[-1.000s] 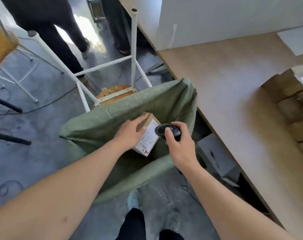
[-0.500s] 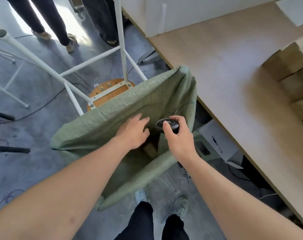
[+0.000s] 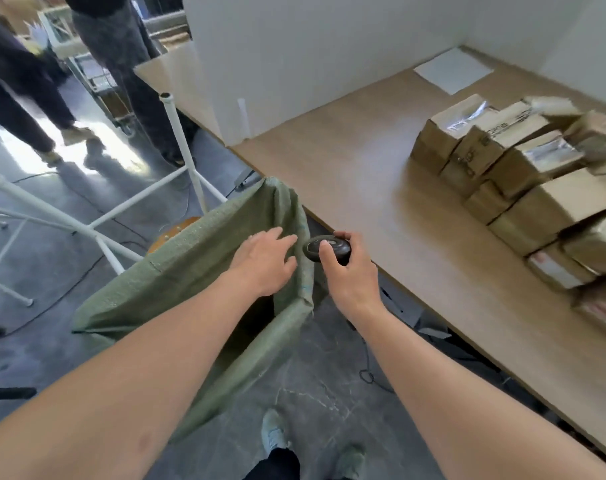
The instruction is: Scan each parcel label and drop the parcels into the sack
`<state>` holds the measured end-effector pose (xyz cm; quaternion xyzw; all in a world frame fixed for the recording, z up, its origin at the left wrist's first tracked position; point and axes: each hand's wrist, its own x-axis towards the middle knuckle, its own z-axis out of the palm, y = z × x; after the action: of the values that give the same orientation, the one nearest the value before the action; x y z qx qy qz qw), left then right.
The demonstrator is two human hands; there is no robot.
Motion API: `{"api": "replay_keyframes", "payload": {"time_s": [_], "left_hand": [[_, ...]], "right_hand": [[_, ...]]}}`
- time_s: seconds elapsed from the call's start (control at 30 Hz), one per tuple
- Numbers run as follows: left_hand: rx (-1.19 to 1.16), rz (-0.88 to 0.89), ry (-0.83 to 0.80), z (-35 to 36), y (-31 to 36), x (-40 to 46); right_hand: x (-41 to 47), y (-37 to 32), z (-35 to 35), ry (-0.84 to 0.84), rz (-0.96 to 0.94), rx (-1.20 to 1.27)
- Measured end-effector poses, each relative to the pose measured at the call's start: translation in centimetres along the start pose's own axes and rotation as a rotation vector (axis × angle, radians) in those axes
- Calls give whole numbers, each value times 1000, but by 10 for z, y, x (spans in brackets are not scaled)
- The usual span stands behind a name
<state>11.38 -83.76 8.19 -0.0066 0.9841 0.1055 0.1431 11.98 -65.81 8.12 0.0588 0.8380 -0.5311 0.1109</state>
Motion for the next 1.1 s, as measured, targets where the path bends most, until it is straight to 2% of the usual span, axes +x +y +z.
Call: {"api": "replay_keyframes", "payload": {"time_s": [0.27,0.57,0.87,1.1], "left_hand": [[43,138,77,-28,129,2],[91,415,116,-36,307,24],[146,724,80,-16,470,85],[131,893,-12,18,571,139]], "right_hand": [[-21,19,-122,186,-29,67],[-45,63,-271,492,-33,118],[-29,120,-393,803,83,196],[3,165,-463,986,265,153]]}}
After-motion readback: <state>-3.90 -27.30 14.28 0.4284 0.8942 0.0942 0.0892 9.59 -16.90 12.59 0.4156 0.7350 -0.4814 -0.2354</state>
